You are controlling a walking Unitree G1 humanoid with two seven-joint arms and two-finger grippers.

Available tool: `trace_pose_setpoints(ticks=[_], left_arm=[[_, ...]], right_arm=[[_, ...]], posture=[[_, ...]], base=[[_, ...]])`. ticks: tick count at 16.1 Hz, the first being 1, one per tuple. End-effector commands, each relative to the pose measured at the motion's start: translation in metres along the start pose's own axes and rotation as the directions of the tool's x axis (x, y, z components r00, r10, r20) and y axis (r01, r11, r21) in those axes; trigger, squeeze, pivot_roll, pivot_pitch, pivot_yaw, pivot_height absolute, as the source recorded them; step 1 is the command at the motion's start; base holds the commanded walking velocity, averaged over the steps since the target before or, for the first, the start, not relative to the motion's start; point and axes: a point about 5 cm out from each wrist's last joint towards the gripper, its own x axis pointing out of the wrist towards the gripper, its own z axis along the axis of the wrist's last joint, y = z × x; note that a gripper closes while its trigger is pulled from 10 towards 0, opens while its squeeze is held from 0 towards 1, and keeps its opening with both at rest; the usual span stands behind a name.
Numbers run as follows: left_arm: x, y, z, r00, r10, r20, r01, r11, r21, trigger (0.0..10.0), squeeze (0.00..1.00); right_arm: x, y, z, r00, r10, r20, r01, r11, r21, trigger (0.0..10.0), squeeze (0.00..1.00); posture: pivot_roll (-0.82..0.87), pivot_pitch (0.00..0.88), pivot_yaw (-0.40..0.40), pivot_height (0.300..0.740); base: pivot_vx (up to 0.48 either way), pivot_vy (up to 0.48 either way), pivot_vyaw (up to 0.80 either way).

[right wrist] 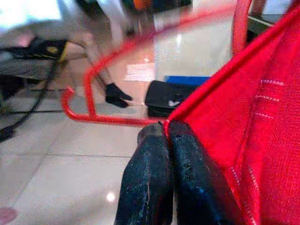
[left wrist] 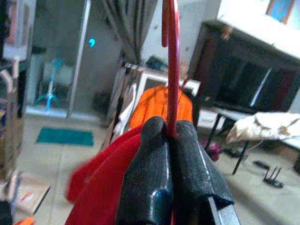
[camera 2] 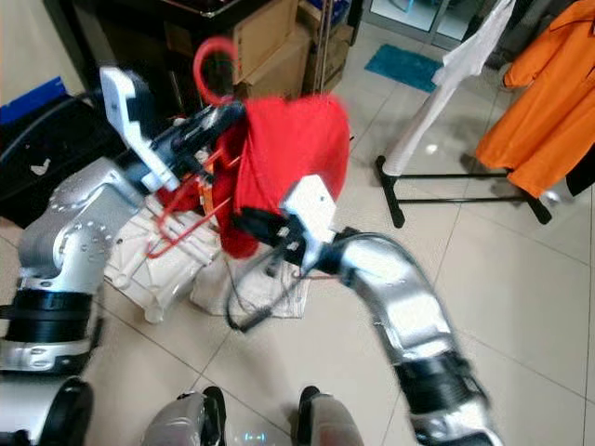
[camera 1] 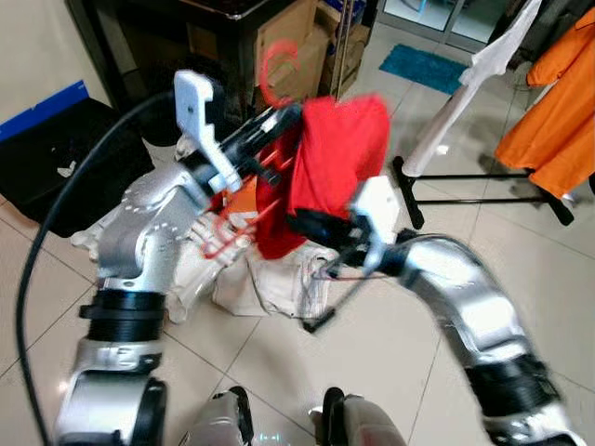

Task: Hang hanger

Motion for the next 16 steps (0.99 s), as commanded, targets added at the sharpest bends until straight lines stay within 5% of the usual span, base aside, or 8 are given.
trace_pose_setpoints(ticks=[1, 4, 5, 6, 7, 10, 16], left_arm=[[0.007, -0.01, 0.022, 0.995, -0.051, 0.088, 0.049, 0.998, 0.028, 10.0, 0.0], [0.009, -0.02, 0.036, 0.987, -0.099, 0.124, 0.094, 0.995, 0.045, 10.0, 0.0], [0.009, -0.022, 0.038, 0.986, -0.11, 0.123, 0.105, 0.993, 0.047, 10.0, 0.0], [0.008, -0.023, 0.037, 0.987, -0.114, 0.113, 0.108, 0.993, 0.053, 10.0, 0.0], [0.007, -0.022, 0.035, 0.989, -0.111, 0.102, 0.106, 0.993, 0.055, 10.0, 0.0], [0.003, -0.016, 0.029, 0.994, -0.085, 0.063, 0.08, 0.994, 0.076, 10.0, 0.0], [0.0, -0.007, 0.025, 0.998, -0.047, 0.039, 0.043, 0.995, 0.087, 10.0, 0.0]], right_arm=[[0.002, 0.001, -0.012, 0.999, -0.033, -0.035, 0.032, 0.999, -0.032, 0.0, 0.0], [0.005, -0.014, -0.028, 0.965, -0.258, -0.036, 0.251, 0.958, -0.136, 0.0, 0.0], [0.004, -0.022, -0.028, 0.943, -0.332, -0.029, 0.324, 0.934, -0.154, 10.0, 0.0], [0.002, -0.03, -0.024, 0.922, -0.388, 0.009, 0.386, 0.914, -0.126, 10.0, 0.89], [0.001, -0.034, -0.019, 0.907, -0.42, 0.038, 0.422, 0.902, -0.091, 10.0, 1.0], [-0.003, -0.038, 0.003, 0.894, -0.42, 0.156, 0.417, 0.907, 0.052, 10.0, 1.0], [-0.016, -0.021, 0.015, 0.972, -0.173, 0.157, 0.156, 0.981, 0.118, 10.0, 1.0]], posture=[[-0.14, 0.167, -0.04, 0.74], [-0.13, 0.168, -0.041, 0.74], [-0.12, 0.169, -0.04, 0.74], [-0.12, 0.169, -0.04, 0.74], [-0.12, 0.17, -0.038, 0.74], [-0.12, 0.17, -0.038, 0.74], [-0.13, 0.168, -0.038, 0.74]], base=[[0.0, 0.0, 0.0], [0.0, 0.0, 0.0], [0.0, 0.0, 0.0], [0.0, 0.0, 0.0], [0.0, 0.0, 0.0], [0.0, 0.0, 0.0], [0.0, 0.0, 0.0]])
